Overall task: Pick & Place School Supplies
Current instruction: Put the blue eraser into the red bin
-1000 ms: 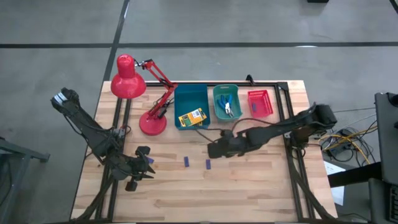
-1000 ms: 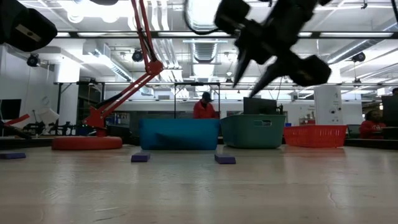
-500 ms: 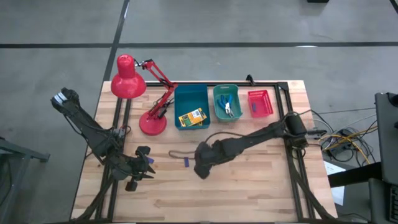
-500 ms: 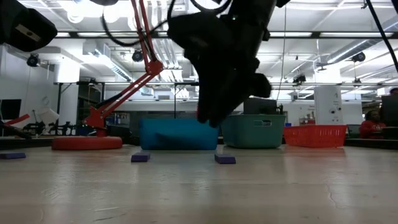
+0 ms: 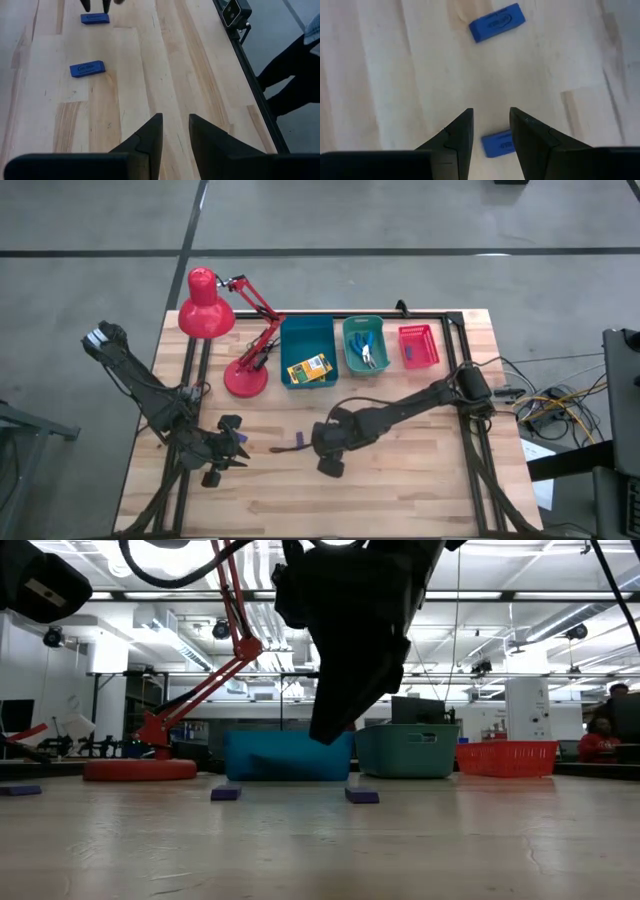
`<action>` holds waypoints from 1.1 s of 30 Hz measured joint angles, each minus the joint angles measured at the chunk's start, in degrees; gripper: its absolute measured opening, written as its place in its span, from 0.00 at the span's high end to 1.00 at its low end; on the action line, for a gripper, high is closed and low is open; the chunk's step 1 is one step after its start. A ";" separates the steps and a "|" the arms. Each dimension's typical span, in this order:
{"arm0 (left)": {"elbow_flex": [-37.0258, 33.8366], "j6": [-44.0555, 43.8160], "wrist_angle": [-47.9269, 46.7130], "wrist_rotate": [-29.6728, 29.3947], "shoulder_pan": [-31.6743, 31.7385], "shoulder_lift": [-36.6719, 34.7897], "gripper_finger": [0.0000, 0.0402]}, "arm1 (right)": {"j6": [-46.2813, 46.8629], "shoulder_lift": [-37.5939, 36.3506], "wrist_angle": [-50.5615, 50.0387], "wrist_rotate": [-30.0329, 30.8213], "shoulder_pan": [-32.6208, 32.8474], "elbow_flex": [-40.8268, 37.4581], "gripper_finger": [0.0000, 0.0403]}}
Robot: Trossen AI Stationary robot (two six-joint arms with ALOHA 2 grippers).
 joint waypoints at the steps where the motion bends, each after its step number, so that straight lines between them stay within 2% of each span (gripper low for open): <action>1: 0.00 -0.02 -0.01 0.00 0.00 0.00 0.75 | -1.25 0.00 -0.46 0.04 -0.04 -0.02 0.70; 10: 0.00 -0.02 0.00 0.00 0.02 0.00 0.75 | -9.93 -0.07 1.48 -0.63 -0.20 -2.99 0.70; 24: 0.00 -0.02 0.00 0.00 0.02 0.00 0.75 | -10.29 -0.24 6.85 -4.38 -1.44 -8.74 0.70; 33: 0.00 -0.01 0.00 0.00 0.02 0.00 0.75 | -10.08 -0.35 7.31 -6.22 -2.31 -9.46 0.73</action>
